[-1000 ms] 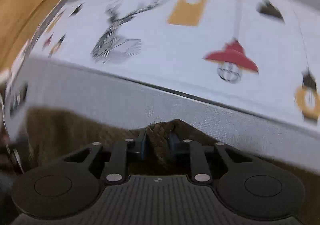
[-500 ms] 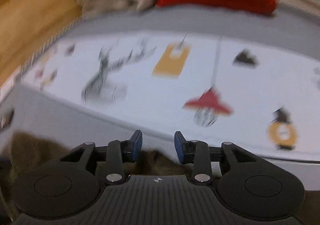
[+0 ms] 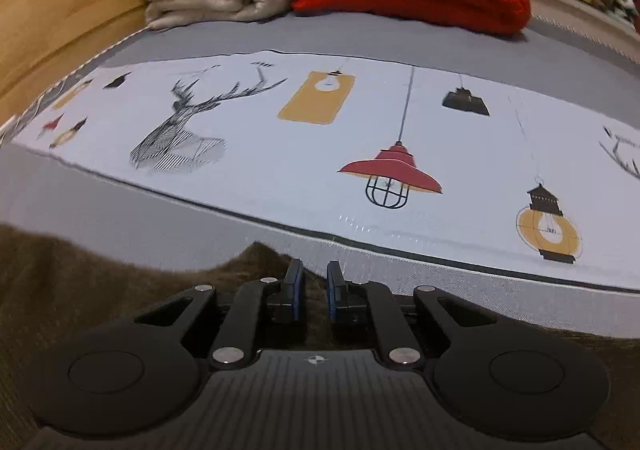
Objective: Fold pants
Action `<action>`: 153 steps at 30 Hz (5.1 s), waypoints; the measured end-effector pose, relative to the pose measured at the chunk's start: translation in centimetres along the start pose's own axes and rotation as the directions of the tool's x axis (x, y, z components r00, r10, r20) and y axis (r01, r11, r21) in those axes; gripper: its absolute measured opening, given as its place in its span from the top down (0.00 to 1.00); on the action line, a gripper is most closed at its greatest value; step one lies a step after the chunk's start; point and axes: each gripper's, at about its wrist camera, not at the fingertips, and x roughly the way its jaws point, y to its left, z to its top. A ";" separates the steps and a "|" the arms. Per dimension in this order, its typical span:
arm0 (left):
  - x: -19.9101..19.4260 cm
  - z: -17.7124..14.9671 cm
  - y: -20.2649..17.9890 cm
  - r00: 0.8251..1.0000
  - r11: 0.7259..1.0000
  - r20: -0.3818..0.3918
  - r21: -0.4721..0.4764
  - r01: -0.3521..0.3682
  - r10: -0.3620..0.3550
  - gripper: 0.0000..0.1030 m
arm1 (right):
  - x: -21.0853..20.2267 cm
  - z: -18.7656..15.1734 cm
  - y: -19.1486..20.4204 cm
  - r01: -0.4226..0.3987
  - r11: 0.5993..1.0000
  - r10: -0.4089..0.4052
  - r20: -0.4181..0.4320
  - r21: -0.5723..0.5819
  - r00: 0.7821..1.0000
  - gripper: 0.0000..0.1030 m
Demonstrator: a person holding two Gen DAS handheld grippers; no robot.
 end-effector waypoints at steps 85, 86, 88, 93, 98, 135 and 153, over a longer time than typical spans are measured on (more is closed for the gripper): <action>3.7 -19.3 -22.5 0.979 0.889 0.061 0.412 -0.201 0.193 0.00 | -28.8 -28.0 -40.5 0.274 0.527 -0.587 0.111 0.805 0.802 0.82; 3.8 -19.2 -22.4 0.979 0.889 0.061 0.410 -0.202 0.194 0.00 | -29.2 -28.5 -41.0 0.191 0.517 -0.544 0.148 0.834 0.826 0.83; 4.0 -19.0 -22.2 0.977 0.888 0.065 0.407 -0.213 0.204 0.00 | -29.7 -28.9 -41.6 0.151 0.483 -0.545 0.161 0.863 0.823 0.84; 3.4 -17.9 -20.8 0.975 0.903 0.071 0.368 -0.222 0.210 0.00 | -29.6 -29.7 -42.4 0.049 0.348 -0.528 0.153 0.936 0.835 0.82; 2.1 -16.4 -19.4 0.974 0.916 0.086 0.331 -0.227 0.210 0.00 | -30.1 -27.6 -41.0 0.106 0.335 -0.573 0.113 0.936 0.812 0.84; -1.1 -14.3 -10.0 0.975 0.964 0.034 0.148 -0.223 0.220 0.00 | -16.3 -21.5 0.2 0.047 0.770 0.050 0.134 -0.637 0.990 0.73; -0.5 -16.2 -12.4 0.975 0.955 0.019 0.201 -0.219 0.220 0.00 | -20.5 -15.9 -8.0 -0.384 0.923 0.378 0.162 0.005 0.912 0.43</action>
